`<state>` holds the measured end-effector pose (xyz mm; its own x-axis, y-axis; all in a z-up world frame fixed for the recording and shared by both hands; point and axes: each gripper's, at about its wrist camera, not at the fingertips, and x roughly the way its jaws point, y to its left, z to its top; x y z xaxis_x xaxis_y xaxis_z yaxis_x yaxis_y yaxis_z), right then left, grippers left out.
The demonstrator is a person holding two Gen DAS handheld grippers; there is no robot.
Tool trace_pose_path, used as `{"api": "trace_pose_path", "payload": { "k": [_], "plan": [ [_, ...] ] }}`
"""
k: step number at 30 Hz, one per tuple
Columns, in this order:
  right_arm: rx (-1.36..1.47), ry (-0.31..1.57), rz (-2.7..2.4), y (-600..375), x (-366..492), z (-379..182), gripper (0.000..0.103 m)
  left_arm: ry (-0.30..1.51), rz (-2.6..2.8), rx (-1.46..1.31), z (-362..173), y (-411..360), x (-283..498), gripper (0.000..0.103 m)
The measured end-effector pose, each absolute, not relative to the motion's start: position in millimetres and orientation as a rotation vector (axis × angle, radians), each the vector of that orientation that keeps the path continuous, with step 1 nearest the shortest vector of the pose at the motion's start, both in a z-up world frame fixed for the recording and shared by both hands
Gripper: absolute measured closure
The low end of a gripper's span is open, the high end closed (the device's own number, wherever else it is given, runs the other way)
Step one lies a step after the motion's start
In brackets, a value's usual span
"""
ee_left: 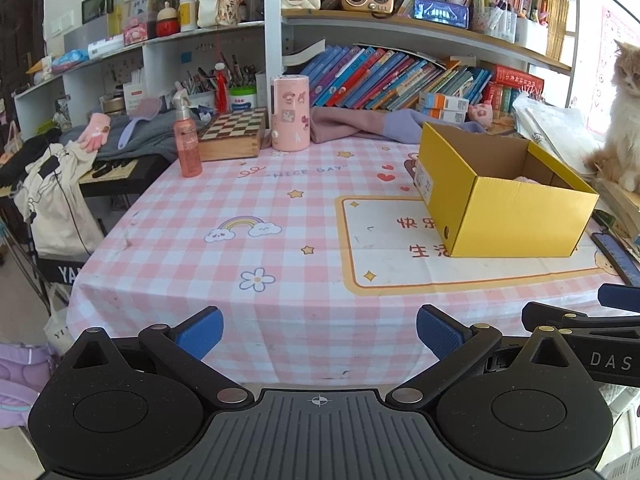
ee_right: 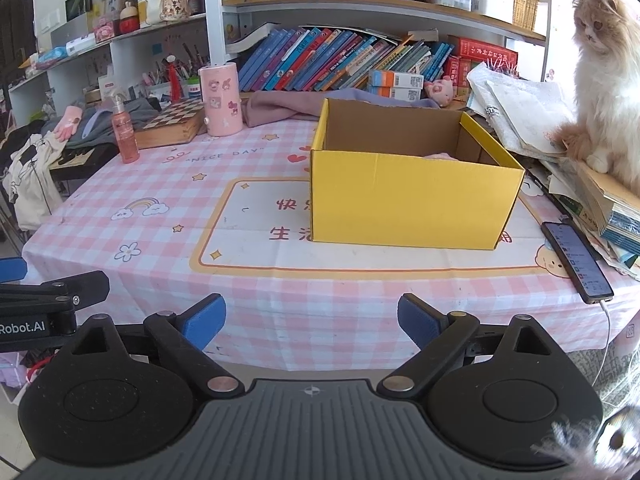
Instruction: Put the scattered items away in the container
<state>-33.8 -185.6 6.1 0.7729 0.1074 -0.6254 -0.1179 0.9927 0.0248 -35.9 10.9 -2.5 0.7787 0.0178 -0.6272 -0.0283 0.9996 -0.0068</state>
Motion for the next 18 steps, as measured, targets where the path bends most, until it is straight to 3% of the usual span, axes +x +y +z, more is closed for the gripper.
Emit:
{"api": "trace_pose_path", "payload": {
  "k": [18],
  "plan": [
    [-0.008, 0.687, 0.082, -191.3, -30.6, 5.7, 0.006, 0.691, -0.009, 0.007, -4.6, 2.0, -29.8, 0.000]
  ]
}}
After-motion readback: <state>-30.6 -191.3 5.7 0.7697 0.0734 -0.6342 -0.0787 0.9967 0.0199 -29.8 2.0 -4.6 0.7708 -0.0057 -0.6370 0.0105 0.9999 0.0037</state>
